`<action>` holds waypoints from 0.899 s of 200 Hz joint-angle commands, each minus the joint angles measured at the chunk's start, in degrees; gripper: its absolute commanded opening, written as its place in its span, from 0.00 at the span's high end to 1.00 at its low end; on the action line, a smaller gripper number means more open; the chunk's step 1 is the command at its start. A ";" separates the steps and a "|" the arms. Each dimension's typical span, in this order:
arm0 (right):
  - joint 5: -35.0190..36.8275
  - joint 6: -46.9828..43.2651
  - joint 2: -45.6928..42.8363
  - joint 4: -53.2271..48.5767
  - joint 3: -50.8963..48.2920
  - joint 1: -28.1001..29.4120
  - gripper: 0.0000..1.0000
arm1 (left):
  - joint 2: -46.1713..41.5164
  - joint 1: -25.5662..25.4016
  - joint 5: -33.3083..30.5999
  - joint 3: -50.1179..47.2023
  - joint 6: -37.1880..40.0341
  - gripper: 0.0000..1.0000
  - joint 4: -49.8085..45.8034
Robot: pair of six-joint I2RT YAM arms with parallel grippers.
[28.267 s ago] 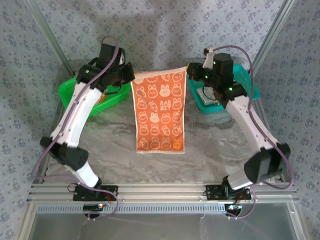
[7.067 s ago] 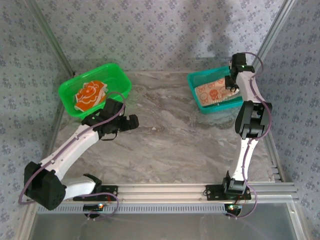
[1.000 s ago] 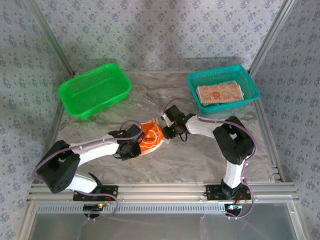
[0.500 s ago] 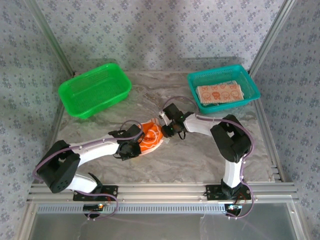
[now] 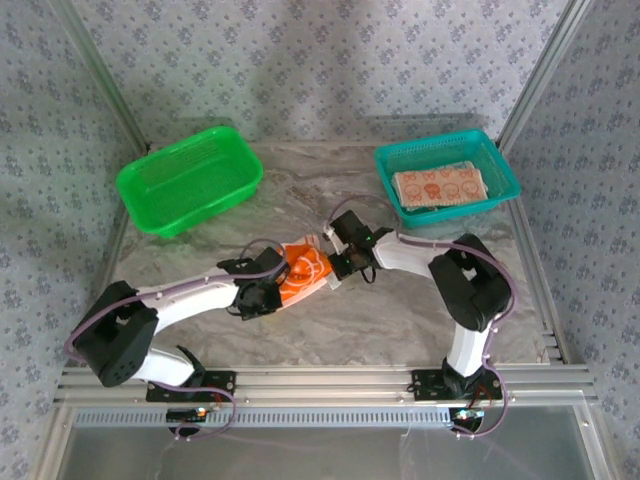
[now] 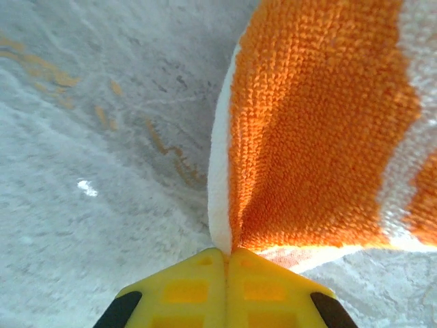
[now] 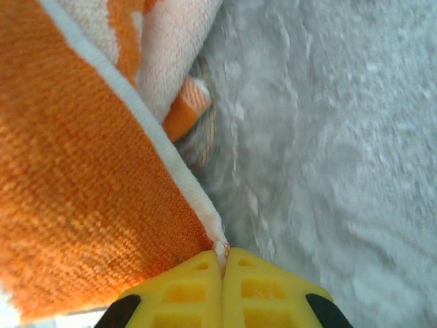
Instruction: Fold and stack the towels
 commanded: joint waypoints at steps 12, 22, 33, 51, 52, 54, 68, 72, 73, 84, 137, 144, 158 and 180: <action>0.25 3.20 -11.68 -5.08 -0.90 -0.05 1.00 | -6.00 -0.18 -6.40 8.85 1.76 1.00 -11.90; 0.44 3.94 -14.89 -6.20 -0.84 -0.28 1.00 | -7.45 0.03 -7.38 11.76 2.61 1.00 -13.62; 0.11 5.11 -17.98 -7.30 -0.36 -0.75 1.00 | -8.70 0.65 -7.87 14.82 3.74 1.00 -15.57; -0.84 6.18 -22.09 -8.50 1.21 -2.15 1.00 | -9.70 2.50 -8.23 20.23 5.94 1.00 -18.76; -0.94 6.21 -22.26 -8.53 1.38 -2.21 1.00 | -9.73 2.65 -8.23 20.66 6.09 1.00 -18.89; -0.99 6.30 -22.65 -8.59 1.56 -2.31 1.00 | -9.82 2.92 -8.16 21.42 6.37 1.00 -19.12; -1.11 7.05 -25.08 -8.59 3.39 -3.17 1.00 | -9.77 4.54 -8.09 26.33 8.48 1.00 -21.10; -1.21 7.24 -25.65 -8.48 4.03 -3.49 1.00 | -9.69 4.80 -8.11 28.13 9.19 1.00 -21.44; -1.21 7.27 -25.80 -8.43 4.20 -3.54 1.00 | -9.68 4.90 -8.12 28.52 9.25 1.00 -21.55; -1.42 8.14 -27.02 -7.59 6.03 -4.27 1.00 | -9.20 5.73 -8.42 32.98 11.57 1.00 -22.08; -3.57 9.84 -26.30 -2.35 18.94 -8.63 1.00 | -1.60 10.92 -8.09 55.10 22.51 1.00 -22.10; -3.61 9.83 -25.74 -1.55 20.63 -8.96 1.00 | -0.32 11.55 -8.10 57.69 23.76 1.00 -22.10; -3.50 9.84 -24.64 0.32 23.36 -9.95 1.00 | 2.42 12.67 -8.14 63.29 26.14 1.00 -22.05; -4.51 11.14 -22.92 2.57 27.22 -12.53 1.00 | 6.67 14.53 -8.04 72.62 28.87 1.00 -22.65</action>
